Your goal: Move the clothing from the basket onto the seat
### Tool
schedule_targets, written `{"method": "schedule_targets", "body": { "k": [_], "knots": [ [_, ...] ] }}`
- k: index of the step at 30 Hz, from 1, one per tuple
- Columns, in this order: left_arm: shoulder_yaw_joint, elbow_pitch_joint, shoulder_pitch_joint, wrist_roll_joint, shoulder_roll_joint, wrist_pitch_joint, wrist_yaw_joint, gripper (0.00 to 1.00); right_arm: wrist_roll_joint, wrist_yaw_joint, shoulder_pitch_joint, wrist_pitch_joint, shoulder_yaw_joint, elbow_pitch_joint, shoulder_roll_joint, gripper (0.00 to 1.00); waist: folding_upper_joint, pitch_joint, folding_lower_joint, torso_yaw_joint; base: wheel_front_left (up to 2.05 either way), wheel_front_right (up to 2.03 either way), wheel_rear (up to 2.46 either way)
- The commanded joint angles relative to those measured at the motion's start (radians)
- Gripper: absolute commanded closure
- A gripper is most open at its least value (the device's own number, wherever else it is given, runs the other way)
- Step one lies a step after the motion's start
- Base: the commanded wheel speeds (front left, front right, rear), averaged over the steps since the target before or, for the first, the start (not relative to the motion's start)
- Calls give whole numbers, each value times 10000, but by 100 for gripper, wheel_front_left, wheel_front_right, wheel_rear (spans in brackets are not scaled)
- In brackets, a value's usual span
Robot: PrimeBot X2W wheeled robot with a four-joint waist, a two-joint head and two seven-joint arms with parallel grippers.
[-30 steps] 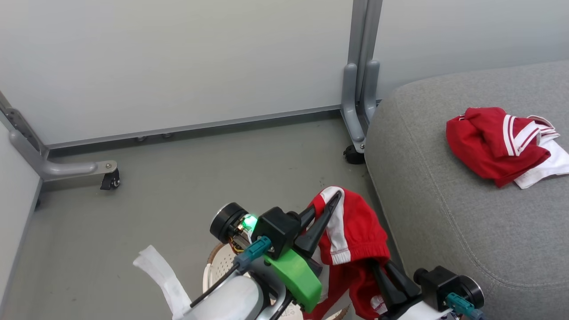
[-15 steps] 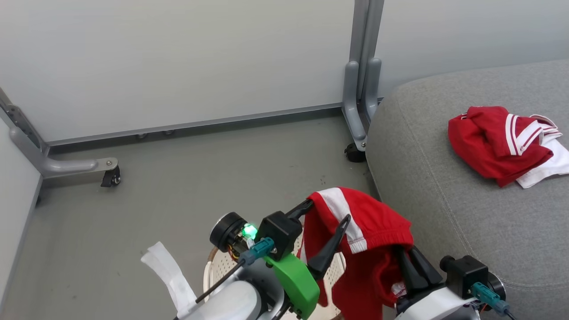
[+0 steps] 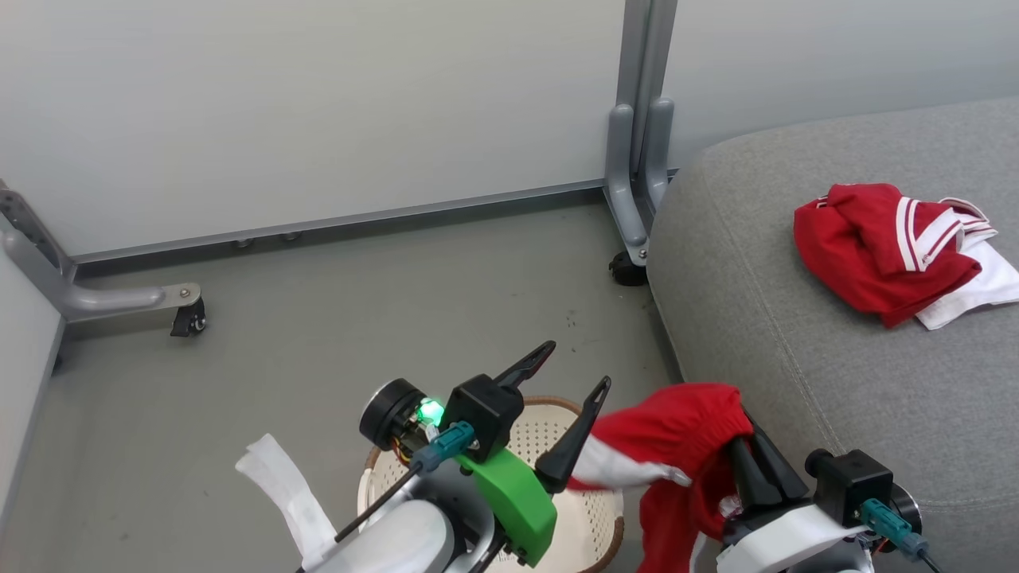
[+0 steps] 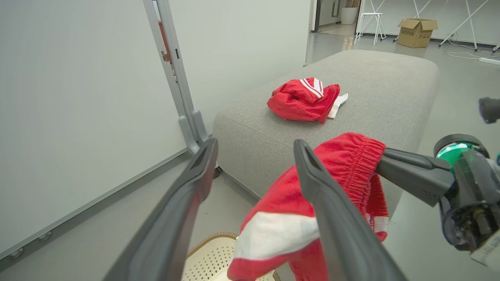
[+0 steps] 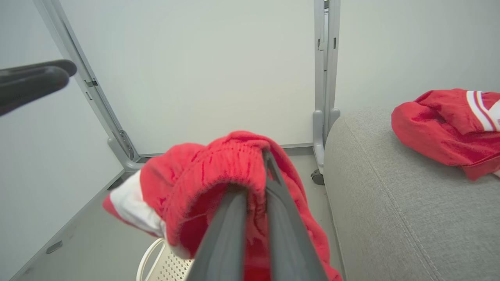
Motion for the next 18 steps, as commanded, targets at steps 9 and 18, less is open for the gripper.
{"method": "schedule_targets", "body": {
  "k": [9, 18],
  "knots": [
    [264, -112, 304, -123, 411, -195, 314, 0, -83, -10, 5, -28, -208, -258, 56, 100, 0, 236, 0, -875, 0, 0, 0],
    [428, -237, 267, -14, 753, -337, 512, 0, 39, -10, -119, -28, -245, -378, 76, 100, 0, 753, 0, -2720, 0, 0, 0]
  ]
}}
